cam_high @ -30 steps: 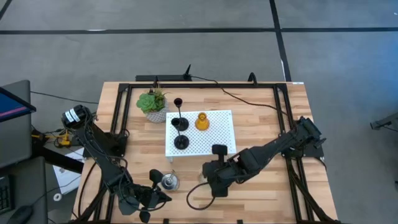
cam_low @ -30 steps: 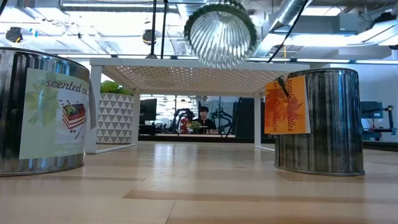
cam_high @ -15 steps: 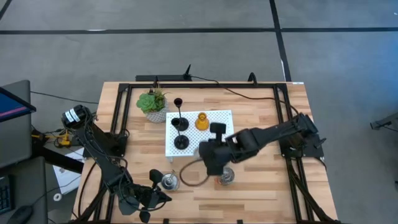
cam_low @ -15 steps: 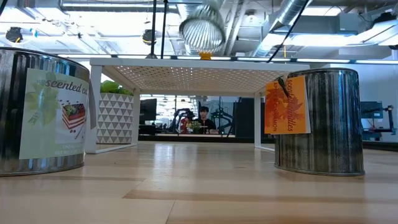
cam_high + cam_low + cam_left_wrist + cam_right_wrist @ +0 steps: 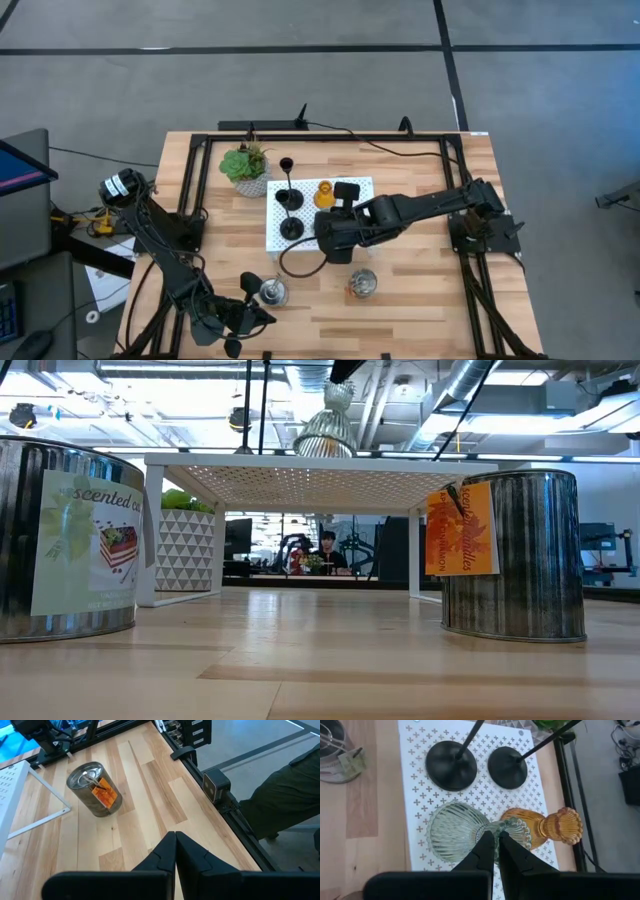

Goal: Pick & Place candle stick holders
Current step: Align the transparent glass candle holder with the yellow glass candle holder on the shelf

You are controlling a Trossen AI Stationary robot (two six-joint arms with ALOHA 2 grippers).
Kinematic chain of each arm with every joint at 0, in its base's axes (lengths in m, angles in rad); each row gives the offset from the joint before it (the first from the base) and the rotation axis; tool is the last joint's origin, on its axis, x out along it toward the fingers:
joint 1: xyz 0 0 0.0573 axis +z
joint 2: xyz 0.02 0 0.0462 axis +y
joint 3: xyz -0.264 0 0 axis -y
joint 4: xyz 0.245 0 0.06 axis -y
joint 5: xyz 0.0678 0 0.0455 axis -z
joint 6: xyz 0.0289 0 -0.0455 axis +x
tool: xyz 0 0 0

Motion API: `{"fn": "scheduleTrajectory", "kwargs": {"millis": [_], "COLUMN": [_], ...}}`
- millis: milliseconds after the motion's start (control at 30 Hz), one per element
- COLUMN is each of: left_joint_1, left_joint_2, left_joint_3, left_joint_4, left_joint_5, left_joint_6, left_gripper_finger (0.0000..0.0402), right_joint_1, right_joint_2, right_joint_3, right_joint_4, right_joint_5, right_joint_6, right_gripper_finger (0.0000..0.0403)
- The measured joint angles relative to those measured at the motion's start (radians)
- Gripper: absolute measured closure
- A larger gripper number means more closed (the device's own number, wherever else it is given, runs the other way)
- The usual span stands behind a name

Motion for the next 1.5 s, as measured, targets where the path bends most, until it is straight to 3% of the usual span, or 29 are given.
{"fn": "scheduleTrajectory", "kwargs": {"millis": [1200,1500], "left_joint_1": [0.000,0.000], "left_joint_2": [0.000,0.000], "left_joint_3": [0.000,0.000], "left_joint_4": [0.000,0.000], "left_joint_5": [0.000,0.000], "left_joint_6": [0.000,0.000], "left_gripper_finger": [0.0394,0.0394], "right_joint_1": [-0.008,-0.008], "right_joint_2": [0.053,0.055], "right_joint_3": [0.002,0.000], "right_joint_4": [0.004,0.021], "right_joint_5": [-0.057,-0.064], "right_joint_6": [0.017,0.017], "right_gripper_finger": [0.0401,0.0337]}}
